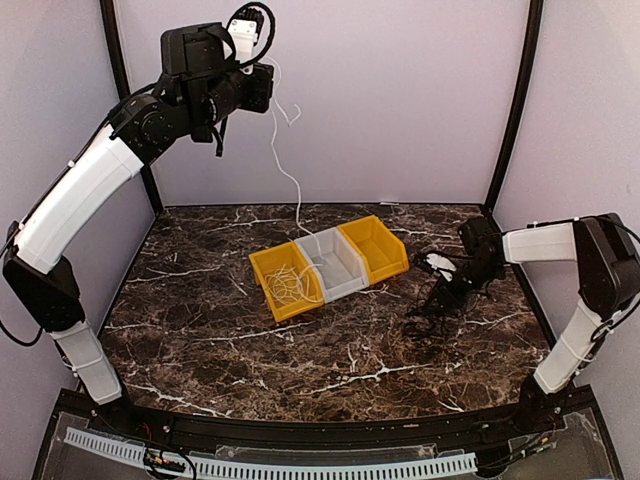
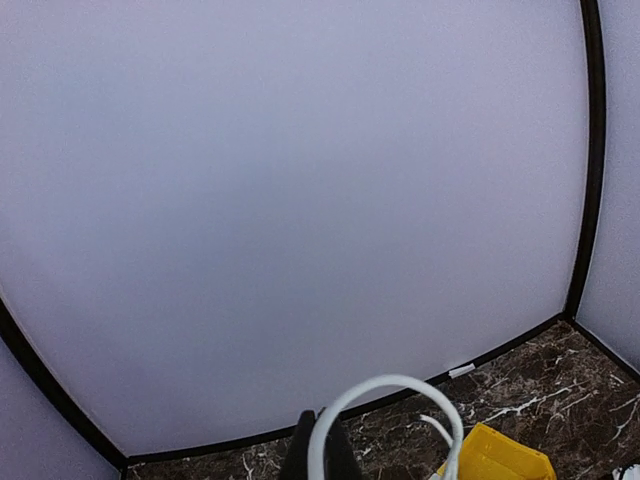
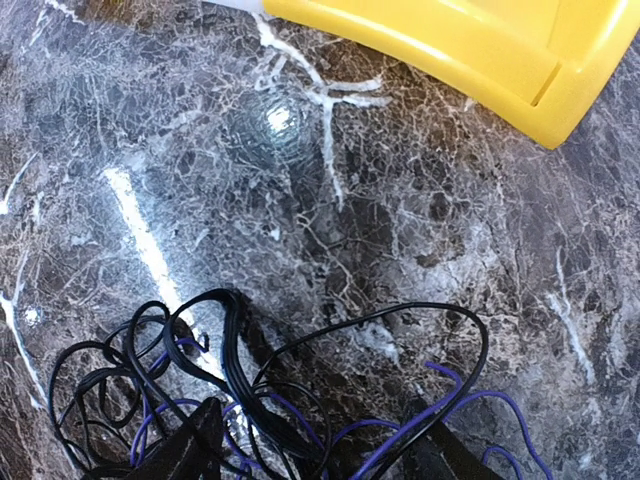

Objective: Untangle the cables

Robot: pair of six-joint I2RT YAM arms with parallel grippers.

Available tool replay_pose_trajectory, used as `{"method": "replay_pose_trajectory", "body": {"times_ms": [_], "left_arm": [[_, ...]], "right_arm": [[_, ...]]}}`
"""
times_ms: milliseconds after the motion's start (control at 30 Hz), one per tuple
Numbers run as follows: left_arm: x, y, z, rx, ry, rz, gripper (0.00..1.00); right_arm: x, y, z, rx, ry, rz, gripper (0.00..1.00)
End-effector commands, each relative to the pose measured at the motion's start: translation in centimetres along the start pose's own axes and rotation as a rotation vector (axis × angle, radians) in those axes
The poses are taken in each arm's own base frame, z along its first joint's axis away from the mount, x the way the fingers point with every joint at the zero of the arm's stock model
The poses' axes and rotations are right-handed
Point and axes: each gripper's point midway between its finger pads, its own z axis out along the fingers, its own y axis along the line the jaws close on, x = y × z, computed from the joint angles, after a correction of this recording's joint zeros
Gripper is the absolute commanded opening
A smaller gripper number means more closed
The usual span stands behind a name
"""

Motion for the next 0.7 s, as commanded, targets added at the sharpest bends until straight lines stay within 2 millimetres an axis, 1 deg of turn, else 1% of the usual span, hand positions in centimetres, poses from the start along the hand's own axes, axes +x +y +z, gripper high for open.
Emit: {"method": "replay_pose_trajectory", "body": {"times_ms": [0, 67, 100, 133, 167, 300, 567, 633, 667], "left_arm": [[-2.1, 3.4, -2.0, -0.059, -0.020, -0.093, 0.00], [-1.5, 3.2, -1.5, -0.049, -0.010, -0.094, 0.00], [-0.9, 2.7, -1.2, -0.030, 0.002, -0.090, 0.00], [-0.5, 2.8, -1.0, -0.026, 0.008, -0.102, 0.00], [0.3, 2.2, -0.6, -0.002, 0.025, -0.100, 0.00], [2.6, 1.6, 0.7, 0.039, 0.083, -0.156, 0.00], [5.3, 1.2, 2.1, 0.060, 0.144, -0.162, 0.00], [6.5, 1.2, 2.4, 0.055, 0.166, -0.160, 0.00], [7.6, 1.0, 2.7, 0.058, 0.188, -0.154, 0.00]], "right_arm": [[-1.6, -0.3, -1.8, 0.031, -0.040, -0.006, 0.58], [-1.9, -0.4, -1.9, 0.034, -0.044, -0.002, 0.58], [-2.0, -0.5, -2.0, 0.035, -0.045, -0.002, 0.59], [-2.0, -0.5, -2.0, 0.036, -0.047, 0.002, 0.59], [-2.1, -0.5, -2.1, 0.036, -0.048, 0.002, 0.59], [-2.0, -0.4, -2.2, 0.039, -0.048, 0.003, 0.59], [-1.6, -0.3, -1.7, 0.033, -0.044, 0.009, 0.60], [-1.6, -0.3, -1.7, 0.030, -0.045, 0.012, 0.60], [-1.7, -0.4, -1.7, 0.032, -0.046, 0.011, 0.60]]}}
